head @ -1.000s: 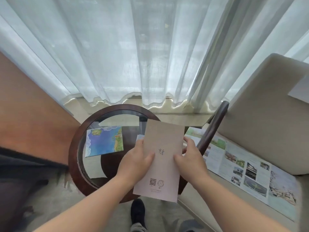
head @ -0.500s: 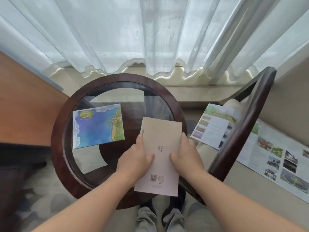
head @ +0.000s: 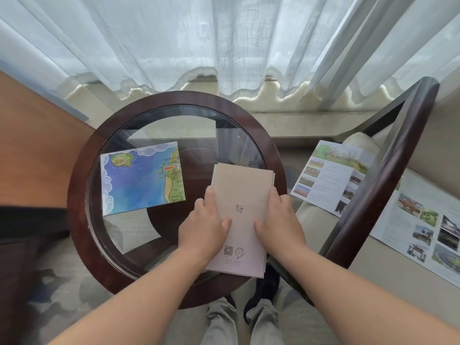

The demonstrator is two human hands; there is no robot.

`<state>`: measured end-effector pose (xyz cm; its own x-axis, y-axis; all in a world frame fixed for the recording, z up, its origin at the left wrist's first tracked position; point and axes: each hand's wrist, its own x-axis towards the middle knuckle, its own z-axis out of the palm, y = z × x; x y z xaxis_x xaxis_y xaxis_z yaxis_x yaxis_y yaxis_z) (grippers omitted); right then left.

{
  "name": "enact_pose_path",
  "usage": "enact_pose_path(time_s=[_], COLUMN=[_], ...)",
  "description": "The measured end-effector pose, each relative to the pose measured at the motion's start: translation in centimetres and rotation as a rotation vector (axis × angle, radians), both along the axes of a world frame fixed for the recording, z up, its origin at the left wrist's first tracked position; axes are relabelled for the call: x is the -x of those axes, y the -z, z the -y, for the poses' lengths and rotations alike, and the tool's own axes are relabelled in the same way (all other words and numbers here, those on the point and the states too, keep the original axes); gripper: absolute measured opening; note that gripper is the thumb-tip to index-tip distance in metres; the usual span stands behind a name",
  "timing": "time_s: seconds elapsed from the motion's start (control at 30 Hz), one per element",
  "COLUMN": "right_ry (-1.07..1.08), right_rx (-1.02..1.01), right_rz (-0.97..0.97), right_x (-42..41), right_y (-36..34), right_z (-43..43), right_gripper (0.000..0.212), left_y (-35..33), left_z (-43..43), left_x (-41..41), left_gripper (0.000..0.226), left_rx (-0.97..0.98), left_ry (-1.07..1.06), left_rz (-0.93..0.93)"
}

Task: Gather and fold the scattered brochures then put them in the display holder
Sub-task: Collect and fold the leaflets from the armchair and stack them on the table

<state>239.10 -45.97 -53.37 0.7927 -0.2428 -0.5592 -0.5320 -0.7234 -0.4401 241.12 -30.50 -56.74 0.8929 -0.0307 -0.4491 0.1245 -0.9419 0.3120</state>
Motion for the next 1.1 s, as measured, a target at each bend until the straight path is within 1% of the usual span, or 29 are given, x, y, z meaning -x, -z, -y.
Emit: enact_pose_path(time_s=[0.07, 0.17, 0.23, 0.3, 0.4, 0.5, 0.53, 0.6, 0.63, 0.67, 0.7, 0.77, 0.83, 0.93, 1.03, 1.1], right_ry=[-0.033, -0.11, -0.164, -0.199, -0.246, -0.29, -0.308, -0.37, -0.419, -0.469, -0.505, -0.529, -0.533, -0.539, -0.533, -0.524], right_rx=[0.021, 0.066, 0.066, 0.042, 0.035, 0.099, 0.133, 0.184, 0.202, 0.22, 0.237, 0.267, 0.298, 0.337, 0.333, 0.319], right_rz=[0.013, 0.053, 0.051, 0.038, 0.05, 0.066, 0.072, 0.078, 0.072, 0.059, 0.043, 0.027, 0.032, 0.05, 0.064, 0.062], right_x=[0.0, -0.4, -1.1, -1.7, -1.9, -1.8, -1.8, -2.2, -2.3, -2.5, -2.6, -2.6, -2.6, -2.3, -2.0, -2.0], right_y=[0.1, 0.2, 0.3, 0.5, 0.9, 1.2, 1.2, 1.3, 1.4, 1.5, 1.6, 1.8, 2.0, 2.4, 2.6, 2.7], right_z=[0.4, 1.4, 2.0, 2.3, 2.4, 2.8, 3.0, 3.5, 3.8, 3.9, 4.0, 4.2, 4.3, 4.1, 4.1, 4.4], right_gripper=[0.061, 0.085, 0.094, 0.095, 0.088, 0.087, 0.088, 0.093, 0.095, 0.097, 0.099, 0.099, 0.1, 0.102, 0.102, 0.103], left_y=[0.1, 0.0, -0.1, -0.2, -0.2, -0.7, -1.0, -1.1, -1.0, -0.8, -0.5, 0.6, 1.9, 3.2, 3.5, 3.4], left_z=[-0.2, -0.4, -0.2, 0.0, 0.2, 0.1, 0.1, 0.4, 0.8, 1.5, 2.3, 3.9, 4.7, 3.9, 2.8, 2.2], left_x=[0.0, -0.2, -0.4, -0.6, -0.7, -0.9, -1.0, -1.1, -1.2, -1.4, -1.7, -2.3, -2.4, -1.2, 0.3, 1.1], left_gripper=[0.083, 0.084, 0.082, 0.08, 0.08, 0.08, 0.08, 0.082, 0.082, 0.082, 0.083, 0.086, 0.083, 0.077, 0.081, 0.084], left_rx=[-0.009, -0.002, 0.013, 0.019, 0.005, 0.001, -0.016, -0.069, -0.069, -0.048, -0.025, -0.023, -0.097, -0.172, -0.127, -0.106], left_ry=[-0.003, 0.014, 0.026, 0.027, 0.037, 0.039, 0.049, 0.143, 0.206, 0.264, 0.319, 0.405, 0.474, 0.558, 0.641, 0.718], left_rz=[-0.002, 0.015, 0.014, 0.012, 0.002, -0.006, 0.027, 0.187, 0.271, 0.318, 0.314, 0.24, 0.19, 0.219, 0.279, 0.272])
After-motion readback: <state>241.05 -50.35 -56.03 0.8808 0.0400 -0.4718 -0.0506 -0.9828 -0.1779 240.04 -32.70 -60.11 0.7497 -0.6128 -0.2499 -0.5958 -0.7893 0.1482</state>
